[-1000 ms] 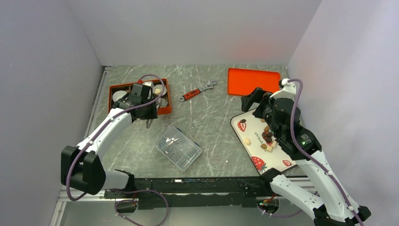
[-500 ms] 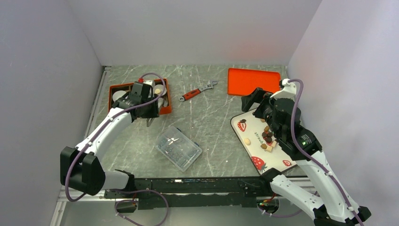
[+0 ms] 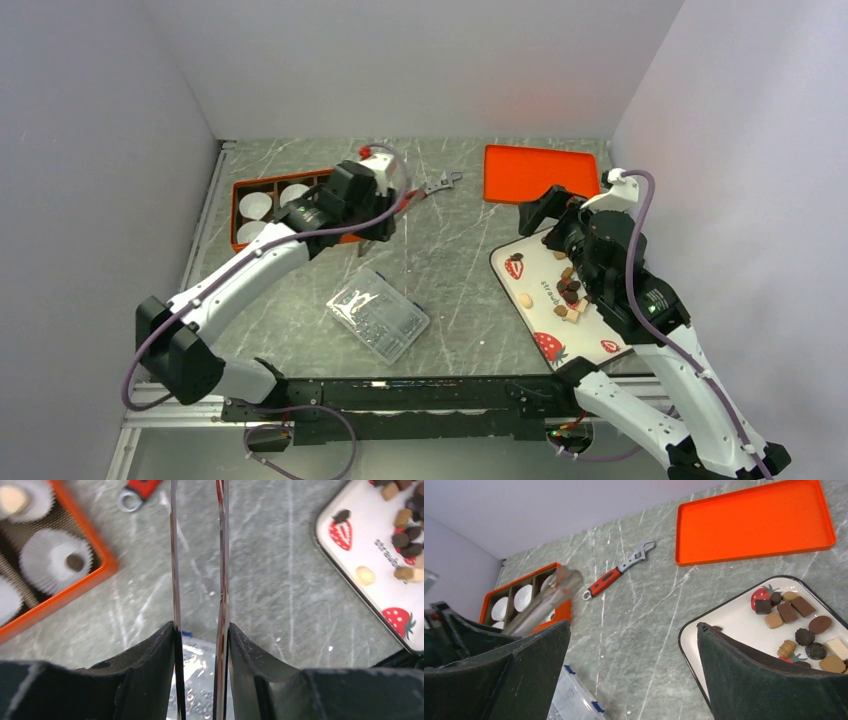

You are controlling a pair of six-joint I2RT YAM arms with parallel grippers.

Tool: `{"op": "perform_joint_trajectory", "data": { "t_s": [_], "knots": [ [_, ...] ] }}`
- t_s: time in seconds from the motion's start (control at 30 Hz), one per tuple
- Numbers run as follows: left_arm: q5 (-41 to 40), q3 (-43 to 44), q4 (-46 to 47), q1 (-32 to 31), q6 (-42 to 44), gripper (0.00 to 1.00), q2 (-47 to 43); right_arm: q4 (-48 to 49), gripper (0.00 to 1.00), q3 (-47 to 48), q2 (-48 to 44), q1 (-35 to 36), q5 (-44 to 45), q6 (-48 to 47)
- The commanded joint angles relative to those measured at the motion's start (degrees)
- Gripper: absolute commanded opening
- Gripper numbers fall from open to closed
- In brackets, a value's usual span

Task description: Pack the chocolate

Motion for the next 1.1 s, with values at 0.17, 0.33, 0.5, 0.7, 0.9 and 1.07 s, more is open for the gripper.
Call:
{"op": "perform_joint_trajectory", "data": {
  "t_s": [0.17,0.33,0.5,0.7,0.9,1.07],
  "knots": [
    [2.3,10.4,8.6,-12.9,2.3,0.44,11.9,0.6,1.00,2.9,-4.7,-0.1,5.2,1.0],
    [1.9,15.9,9.1,-18.0,3.3,0.44,19.0,-0.3,1.00,3.6,-6.0,-0.2,7.2,1.3],
    [2.3,20.8,9.9,-21.5,3.9,0.44,25.0,-1.7,1.00,4.8,-6.8,-0.1,8.7,1.4],
    [4.3,24.5,12.0,-25.5,4.9,0.45,31.3,-4.1,1.00,6.1,-8.1,-0.2,10.5,1.9],
    [6.5,26.6,13.2,-29.1,6.8,0.45,35.6,-5.9,1.00,7.4,-10.2,-0.2,13.1,2.3],
    [8.6,27.6,13.4,-30.7,7.4,0.46,38.0,-7.2,1.00,7.9,-10.4,-0.2,14.1,2.1]
  ]
}}
